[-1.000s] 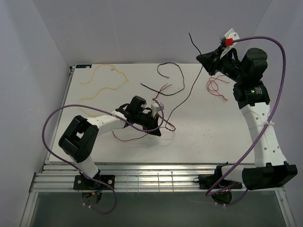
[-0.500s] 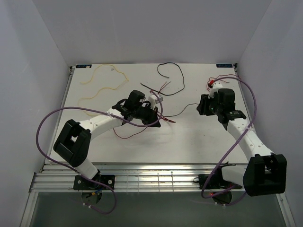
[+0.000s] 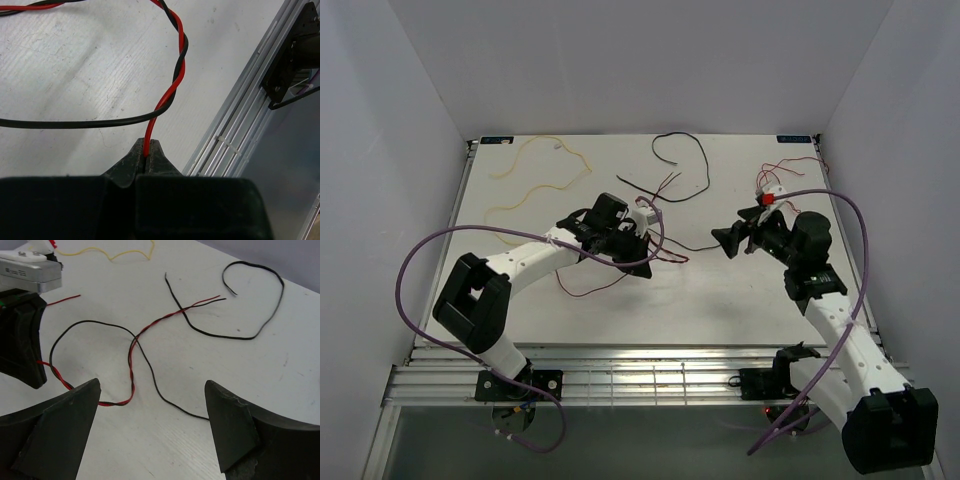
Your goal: Untangle the cables
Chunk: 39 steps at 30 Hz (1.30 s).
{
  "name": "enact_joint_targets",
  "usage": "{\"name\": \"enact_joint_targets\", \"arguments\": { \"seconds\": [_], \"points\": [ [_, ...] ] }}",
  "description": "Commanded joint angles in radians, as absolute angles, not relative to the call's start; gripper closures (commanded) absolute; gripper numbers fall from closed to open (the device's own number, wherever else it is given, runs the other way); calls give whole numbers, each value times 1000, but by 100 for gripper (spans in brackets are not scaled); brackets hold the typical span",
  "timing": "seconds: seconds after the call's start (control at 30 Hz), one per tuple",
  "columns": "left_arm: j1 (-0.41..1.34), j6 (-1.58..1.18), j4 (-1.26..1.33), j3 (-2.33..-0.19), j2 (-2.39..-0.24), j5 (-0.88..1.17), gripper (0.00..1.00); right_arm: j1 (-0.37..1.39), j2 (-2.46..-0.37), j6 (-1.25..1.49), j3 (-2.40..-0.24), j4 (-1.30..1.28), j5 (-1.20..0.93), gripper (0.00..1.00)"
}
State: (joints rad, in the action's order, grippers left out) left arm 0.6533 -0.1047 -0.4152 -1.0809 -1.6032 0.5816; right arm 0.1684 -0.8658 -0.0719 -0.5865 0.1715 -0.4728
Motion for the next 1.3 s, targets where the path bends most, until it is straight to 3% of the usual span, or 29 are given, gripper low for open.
{"name": "enact_joint_targets", "arguments": {
  "seconds": [0.0,0.17,0.47,0.9,1.27],
  "points": [
    [661,-109,-437,-1092,-1537,580,100,221,-941,-8,-621,307,-590,10],
    [663,-126,-420,-1086,-1539,580,100,389,-1061,32,-718,258,-559,10],
    [664,-140,-403,-1092,-1542,577,100,626,-1212,-67,-788,227,-255,10],
    [664,-146,-391,-1091,-1535,581,100,707,-1373,-114,-810,253,-103,10],
    [664,-150,-387,-1081,-1536,577,100,721,-1330,-89,-811,261,-118,10]
  ]
}}
